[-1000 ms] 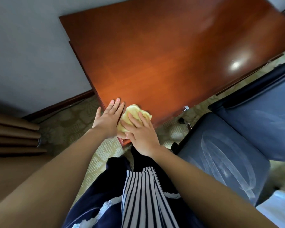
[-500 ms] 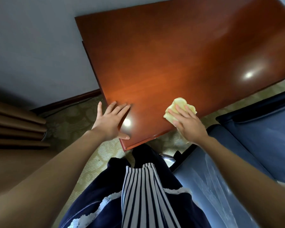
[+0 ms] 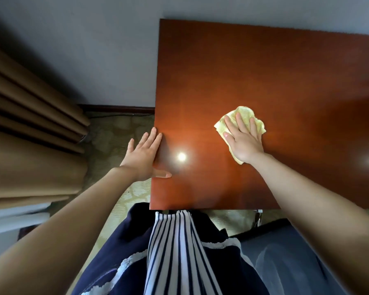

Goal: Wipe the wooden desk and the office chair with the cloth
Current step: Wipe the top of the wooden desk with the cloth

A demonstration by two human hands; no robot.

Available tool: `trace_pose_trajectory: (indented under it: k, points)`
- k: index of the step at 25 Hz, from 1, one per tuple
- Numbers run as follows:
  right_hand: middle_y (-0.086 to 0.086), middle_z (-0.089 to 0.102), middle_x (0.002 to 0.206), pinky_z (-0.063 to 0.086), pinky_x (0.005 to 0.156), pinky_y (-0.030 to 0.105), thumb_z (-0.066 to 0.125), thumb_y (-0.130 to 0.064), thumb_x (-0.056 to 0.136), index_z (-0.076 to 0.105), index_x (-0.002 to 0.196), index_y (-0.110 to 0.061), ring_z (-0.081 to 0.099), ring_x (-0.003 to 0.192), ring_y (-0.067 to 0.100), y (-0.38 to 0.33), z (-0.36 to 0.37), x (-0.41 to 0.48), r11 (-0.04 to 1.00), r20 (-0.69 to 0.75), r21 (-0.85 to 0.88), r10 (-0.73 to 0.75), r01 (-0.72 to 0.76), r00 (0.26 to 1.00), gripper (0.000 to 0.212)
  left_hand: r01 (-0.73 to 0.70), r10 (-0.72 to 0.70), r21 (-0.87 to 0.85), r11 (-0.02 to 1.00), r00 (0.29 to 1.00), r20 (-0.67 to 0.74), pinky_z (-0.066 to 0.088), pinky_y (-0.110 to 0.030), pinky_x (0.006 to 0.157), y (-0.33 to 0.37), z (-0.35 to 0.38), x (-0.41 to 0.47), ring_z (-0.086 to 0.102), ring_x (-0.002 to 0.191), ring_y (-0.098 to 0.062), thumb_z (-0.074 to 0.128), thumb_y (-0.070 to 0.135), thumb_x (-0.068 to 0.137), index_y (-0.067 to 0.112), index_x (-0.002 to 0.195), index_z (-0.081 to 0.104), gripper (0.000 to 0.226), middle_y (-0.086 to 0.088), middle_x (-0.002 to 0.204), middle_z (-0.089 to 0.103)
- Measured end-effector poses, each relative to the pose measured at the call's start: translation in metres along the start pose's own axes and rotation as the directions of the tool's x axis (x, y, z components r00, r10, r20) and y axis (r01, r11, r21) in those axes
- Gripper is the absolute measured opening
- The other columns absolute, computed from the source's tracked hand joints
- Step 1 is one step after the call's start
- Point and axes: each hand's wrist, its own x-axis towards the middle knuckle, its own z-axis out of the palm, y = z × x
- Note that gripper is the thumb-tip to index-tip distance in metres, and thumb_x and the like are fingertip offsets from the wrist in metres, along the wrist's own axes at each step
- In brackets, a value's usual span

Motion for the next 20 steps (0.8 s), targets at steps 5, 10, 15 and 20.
trace_pose_trajectory:
  k: [5, 10, 15, 20]
  points:
    - [-0.01, -0.012, 0.158, -0.01, 0.114, 0.053, 0.018, -0.048, 0.1, 0.001, 0.147, -0.046, -0.021, 0.142, 0.031, -0.036, -0.001, 0.02, 0.986, 0.022, -0.053, -0.156, 0.157, 0.987, 0.05, 0.108, -0.108, -0.012, 0.994, 0.993, 0.051, -0.005, -0.048, 0.115, 0.012, -0.004, 0.003, -0.007, 0.146, -0.015, 0.072, 0.065, 0.064, 0.02, 0.149, -0.014, 0.129, 0.004, 0.155, -0.027]
    - [-0.011, 0.0, 0.159, -0.008, 0.114, 0.05, 0.023, -0.048, 0.1, 0.013, 0.146, -0.047, -0.015, 0.144, 0.027, -0.048, 0.021, -0.015, 0.834, 0.055, -0.175, -0.523, 0.524, 0.851, 0.047, 0.154, -0.161, 0.095, 0.983, 0.984, 0.071, 0.0, -0.049, 0.116, 0.023, -0.004, 0.001, 0.003, 0.146, -0.019, 0.072, 0.069, 0.059, 0.016, 0.148, -0.018, 0.137, 0.0, 0.154, -0.029]
    - [-0.011, 0.024, 0.153, 0.004, 0.118, 0.044, 0.031, -0.045, 0.098, 0.037, 0.142, -0.039, 0.009, 0.146, 0.021, 0.01, 0.043, -0.075, 0.696, 0.059, -0.176, -0.699, 0.696, 0.713, 0.044, 0.177, -0.2, 0.26, 0.949, 0.978, 0.064, -0.006, -0.048, 0.115, 0.028, -0.005, 0.001, -0.016, 0.145, -0.024, 0.065, 0.079, 0.054, 0.014, 0.147, -0.02, 0.143, -0.004, 0.155, -0.026]
    - [-0.02, 0.021, 0.15, 0.017, 0.117, 0.044, 0.019, -0.054, 0.096, 0.023, 0.14, -0.049, 0.007, 0.144, 0.011, 0.093, 0.031, -0.091, 0.854, -0.009, -0.15, -0.505, 0.498, 0.863, 0.045, 0.167, -0.209, 0.391, 0.905, 0.976, 0.067, -0.012, -0.048, 0.113, 0.034, -0.006, 0.002, -0.024, 0.142, -0.026, 0.059, 0.085, 0.051, 0.008, 0.146, -0.021, 0.147, -0.01, 0.155, -0.023]
